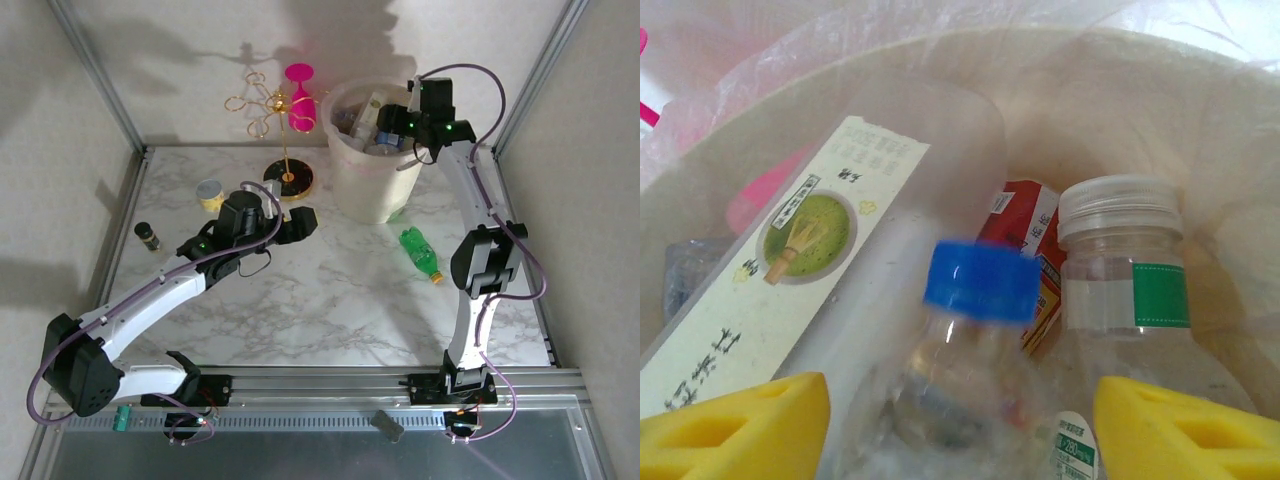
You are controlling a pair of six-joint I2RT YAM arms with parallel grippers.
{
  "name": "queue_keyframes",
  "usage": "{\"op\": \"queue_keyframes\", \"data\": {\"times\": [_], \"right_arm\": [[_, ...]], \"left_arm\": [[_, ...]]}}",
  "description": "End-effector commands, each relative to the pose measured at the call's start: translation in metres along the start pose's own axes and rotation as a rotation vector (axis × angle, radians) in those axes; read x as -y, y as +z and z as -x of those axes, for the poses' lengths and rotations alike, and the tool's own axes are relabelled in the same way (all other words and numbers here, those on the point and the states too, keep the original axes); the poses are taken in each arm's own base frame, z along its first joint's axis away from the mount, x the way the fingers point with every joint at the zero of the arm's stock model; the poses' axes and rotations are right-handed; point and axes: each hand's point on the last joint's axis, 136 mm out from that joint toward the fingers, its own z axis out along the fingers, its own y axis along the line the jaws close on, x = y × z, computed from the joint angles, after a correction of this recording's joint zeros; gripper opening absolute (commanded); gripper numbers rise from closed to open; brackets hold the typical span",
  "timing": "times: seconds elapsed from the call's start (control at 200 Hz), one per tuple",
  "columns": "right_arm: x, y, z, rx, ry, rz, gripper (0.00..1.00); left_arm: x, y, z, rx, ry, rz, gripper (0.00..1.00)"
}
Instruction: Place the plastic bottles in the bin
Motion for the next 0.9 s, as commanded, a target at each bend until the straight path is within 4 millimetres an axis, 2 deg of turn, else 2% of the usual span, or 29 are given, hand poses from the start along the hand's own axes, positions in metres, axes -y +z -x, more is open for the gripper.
{"op": "queue_keyframes", "data": {"times": [0.0, 0.18, 0.265, 0.381, 0.486, 0.566, 0.601, 0.761, 0.896], "right_arm": [[-0.020, -0.043, 0.035, 0.098, -0.038, 0.028, 0.74], [-0.027, -0.085, 0.053, 0.165, -0.063, 0.017, 0.75], [-0.030, -0.106, 0.053, 0.187, -0.066, 0.024, 0.75], [-0.037, -0.136, 0.042, 0.212, -0.059, 0.058, 0.72], [-0.036, -0.157, 0.017, 0.216, -0.044, 0.076, 0.71], [-0.020, -0.162, -0.013, 0.212, -0.021, 0.031, 0.70], [-0.017, -0.170, -0.021, 0.228, -0.008, 0.022, 0.70], [0.013, -0.169, -0.082, 0.206, 0.067, -0.052, 0.70], [0.037, -0.164, -0.130, 0.181, 0.143, -0.107, 0.70]], "left_arm": [[0.011, -0.005, 0.007, 0.014, -0.004, -0.046, 0.92], [0.026, -0.025, 0.019, 0.054, 0.014, -0.071, 0.92], [0.035, -0.035, 0.020, 0.070, 0.031, -0.079, 0.92], [0.051, -0.042, 0.009, 0.057, 0.052, -0.108, 0.92], [0.057, -0.039, -0.009, 0.029, 0.071, -0.110, 0.91], [0.054, -0.035, -0.022, 0.023, 0.057, -0.099, 0.91], [0.054, -0.032, -0.028, 0.017, 0.046, -0.112, 0.91], [0.046, -0.018, -0.047, -0.007, 0.001, -0.116, 0.91], [0.027, -0.008, -0.059, -0.025, -0.026, -0.078, 0.91]]}}
